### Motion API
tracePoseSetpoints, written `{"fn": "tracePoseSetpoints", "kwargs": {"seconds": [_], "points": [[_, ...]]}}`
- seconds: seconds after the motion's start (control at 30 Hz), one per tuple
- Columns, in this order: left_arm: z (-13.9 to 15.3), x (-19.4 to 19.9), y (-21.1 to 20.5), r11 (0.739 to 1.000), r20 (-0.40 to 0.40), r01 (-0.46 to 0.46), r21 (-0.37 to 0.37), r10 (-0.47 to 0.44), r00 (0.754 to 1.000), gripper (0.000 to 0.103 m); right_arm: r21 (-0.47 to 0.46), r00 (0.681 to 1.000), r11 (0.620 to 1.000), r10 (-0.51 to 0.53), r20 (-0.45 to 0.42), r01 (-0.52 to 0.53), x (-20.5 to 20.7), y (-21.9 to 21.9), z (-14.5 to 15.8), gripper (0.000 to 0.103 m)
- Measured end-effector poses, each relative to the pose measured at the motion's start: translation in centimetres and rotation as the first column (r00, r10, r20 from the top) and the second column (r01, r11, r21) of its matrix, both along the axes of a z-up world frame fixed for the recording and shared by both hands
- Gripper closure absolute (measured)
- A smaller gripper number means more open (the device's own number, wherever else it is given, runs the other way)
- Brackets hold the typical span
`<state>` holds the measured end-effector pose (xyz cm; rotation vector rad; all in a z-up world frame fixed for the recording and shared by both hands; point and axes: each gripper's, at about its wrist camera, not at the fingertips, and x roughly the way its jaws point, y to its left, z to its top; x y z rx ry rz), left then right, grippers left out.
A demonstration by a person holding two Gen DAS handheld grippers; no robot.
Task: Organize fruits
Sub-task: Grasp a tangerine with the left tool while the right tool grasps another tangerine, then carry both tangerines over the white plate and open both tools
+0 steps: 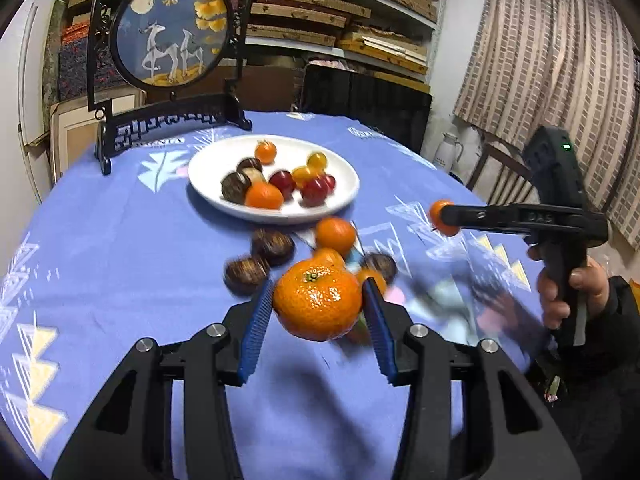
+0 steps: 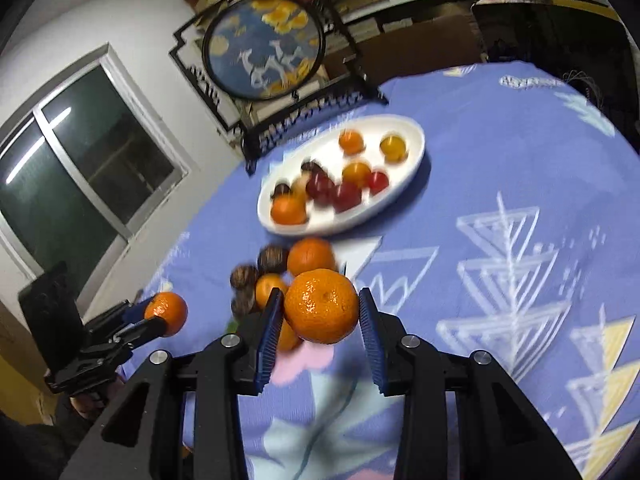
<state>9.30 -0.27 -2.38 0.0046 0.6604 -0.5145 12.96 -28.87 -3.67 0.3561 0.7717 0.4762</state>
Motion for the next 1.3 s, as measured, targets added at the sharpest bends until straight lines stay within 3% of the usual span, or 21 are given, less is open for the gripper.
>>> {"fn": "tracePoseSetpoints", "kwargs": {"seconds": [0.2,0.3,0.5,0.67,0.77,0.8,0.83,0.9,1.0,1.1,1.3], "points": [[2.4,6.7,-0.3,1.000,0.038,-0.028,0.008,0.028,0.999,0.058,0.032,0.999,0.999,-0.007,0.034,0.006,5.2,0.1,3.4,0.065],[2.9,11.3,-0.8,0.999,0.021,-0.042,0.004,0.041,0.999,0.058,0.042,0.999,0.999,-0.028,0.032,0.026,9.6,0.8,4.0,0.065],[1.5,20.0,-1.2,0.995,-0.037,-0.103,0.017,0.103,0.994,0.058,0.000,0.999,0.999,-0.047,-0.002,0.047,16.3,2.8,3.1,0.065],[-0.4,24.3,-1.6,0.991,-0.089,-0.129,0.037,0.132,0.987,0.058,-0.019,0.997,0.998,-0.064,-0.037,0.064,20.2,3.9,1.4,0.065],[-1.0,25.1,-1.7,0.989,-0.095,-0.139,0.043,0.143,0.985,0.058,-0.027,0.997,0.997,-0.077,-0.025,0.077,21.4,4.2,1.0,0.062],[-1.1,25.3,-1.5,0.989,-0.100,-0.145,0.033,0.148,0.984,0.056,-0.020,0.997,0.997,-0.080,-0.021,0.079,21.6,4.2,1.0,0.054],[-0.9,25.2,-1.4,0.989,-0.101,-0.147,0.020,0.149,0.984,0.054,-0.024,0.996,0.996,-0.089,-0.020,0.088,21.7,4.1,1.0,0.051],[-0.3,24.5,-0.8,0.987,-0.081,-0.163,-0.004,0.162,0.983,0.039,-0.032,0.996,0.995,-0.094,-0.005,0.094,21.1,4.0,1.2,0.051],[0.7,22.4,-0.4,0.985,-0.053,-0.169,-0.024,0.167,0.984,0.035,-0.034,0.996,0.996,-0.087,0.002,0.087,19.8,3.8,1.5,0.051],[1.0,19.5,-0.6,0.992,-0.050,-0.124,-0.024,0.122,0.991,0.034,-0.031,0.998,0.998,-0.062,0.019,0.063,16.4,3.5,1.7,0.051],[-0.4,10.4,-2.2,0.997,-0.057,0.048,0.059,-0.044,0.997,0.034,-0.002,0.998,0.999,-0.054,0.019,0.054,9.6,1.6,-0.1,0.048]]}}
